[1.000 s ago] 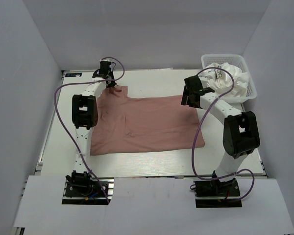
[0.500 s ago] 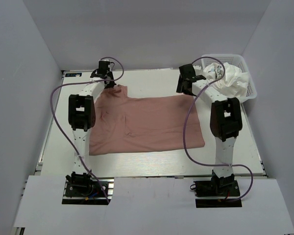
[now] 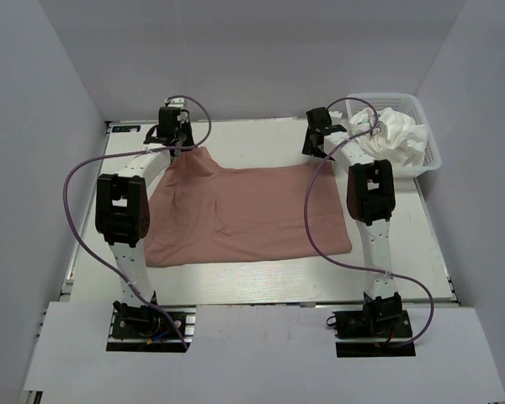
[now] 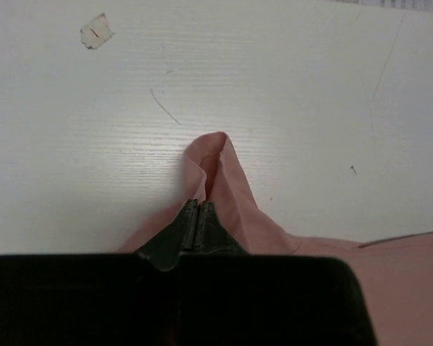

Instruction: Fold and stack the t-shirts

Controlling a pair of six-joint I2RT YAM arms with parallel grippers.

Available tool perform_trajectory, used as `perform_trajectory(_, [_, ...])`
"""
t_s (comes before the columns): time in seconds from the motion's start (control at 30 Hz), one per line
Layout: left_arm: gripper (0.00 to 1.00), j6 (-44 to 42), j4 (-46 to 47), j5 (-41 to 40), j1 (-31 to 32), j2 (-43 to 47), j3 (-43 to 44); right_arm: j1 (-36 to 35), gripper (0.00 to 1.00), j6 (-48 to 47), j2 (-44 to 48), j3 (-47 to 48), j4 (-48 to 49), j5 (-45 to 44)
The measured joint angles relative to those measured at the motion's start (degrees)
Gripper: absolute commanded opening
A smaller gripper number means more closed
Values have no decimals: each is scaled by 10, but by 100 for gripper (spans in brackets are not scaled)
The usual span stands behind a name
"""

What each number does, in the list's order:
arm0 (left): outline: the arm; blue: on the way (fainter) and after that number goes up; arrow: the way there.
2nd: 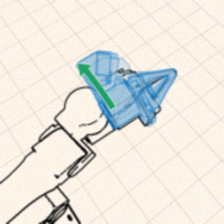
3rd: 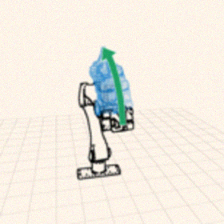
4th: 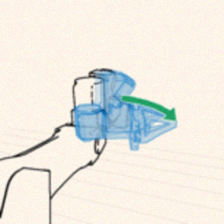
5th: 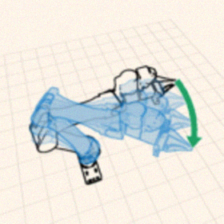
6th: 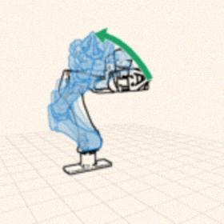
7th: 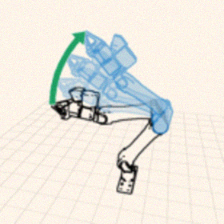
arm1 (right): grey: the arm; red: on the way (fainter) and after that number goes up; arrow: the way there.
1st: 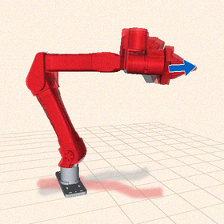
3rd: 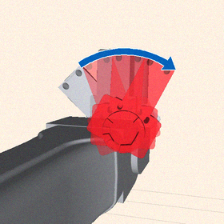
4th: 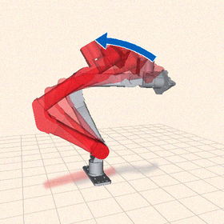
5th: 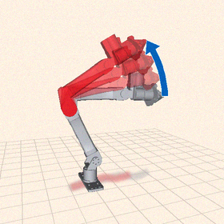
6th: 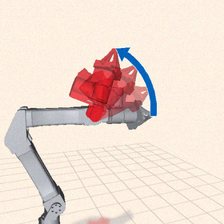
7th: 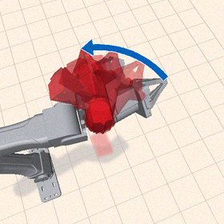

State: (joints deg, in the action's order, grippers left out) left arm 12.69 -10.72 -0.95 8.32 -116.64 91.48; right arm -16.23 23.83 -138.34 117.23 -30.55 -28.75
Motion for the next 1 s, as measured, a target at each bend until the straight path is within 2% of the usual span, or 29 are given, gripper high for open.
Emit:
perform_trajectory(0.2, [0, -17, 11, 11, 5, 9, -31, 4, 85, 0, -13, 5, 0, 1])
perform_trajectory(0.3, [0, -22, 21, 16, 6, 14, -42, 4, 74, 1, -13, 5, 0, 4])
perform_trajectory(0.33, [0, -23, 23, 17, 6, 18, -50, 4, 62, 1, -13, 5, 1, 7])
perform_trajectory(0.37, [0, -23, 22, 18, 6, 24, -58, 4, 57, 0, -13, 4, 1, 9])
perform_trajectory(0.53, [0, -21, 29, 20, 6, 62, -102, 3, 48, 10, 9, -40, 28, 16])
perform_trajectory(0.57, [0, -19, 31, 20, 6, 69, -110, 3, 42, 10, 18, -57, 33, 17])
perform_trajectory(0.63, [0, -17, 35, 20, 6, 85, -123, 3, 37, 12, 40, -93, 40, 20])
perform_trajectory(0.67, [0, -14, 37, 21, 6, 92, -129, 3, 42, 14, 48, -106, 41, 22])
perform_trajectory(0.73, [0, -10, 39, 21, 6, 109, -145, 3, 64, 19, 58, -122, 41, 23])
perform_trajectory(0.77, [0, -8, 39, 21, 6, 116, -152, 3, 68, 20, 62, -125, 38, 24])
perform_trajectory(0.87, [0, -6, 42, 21, 6, 132, -163, 3, 74, 20, 66, -130, 37, 25])
perform_trajectory(0.93, [0, -4, 45, 21, 6, 138, -169, 3, 74, 19, 66, -130, 36, 24])
perform_trajectory(1.0, [0, -3, 45, 21, 6, 141, -175, 3, 65, 17, 66, -130, 35, 21])
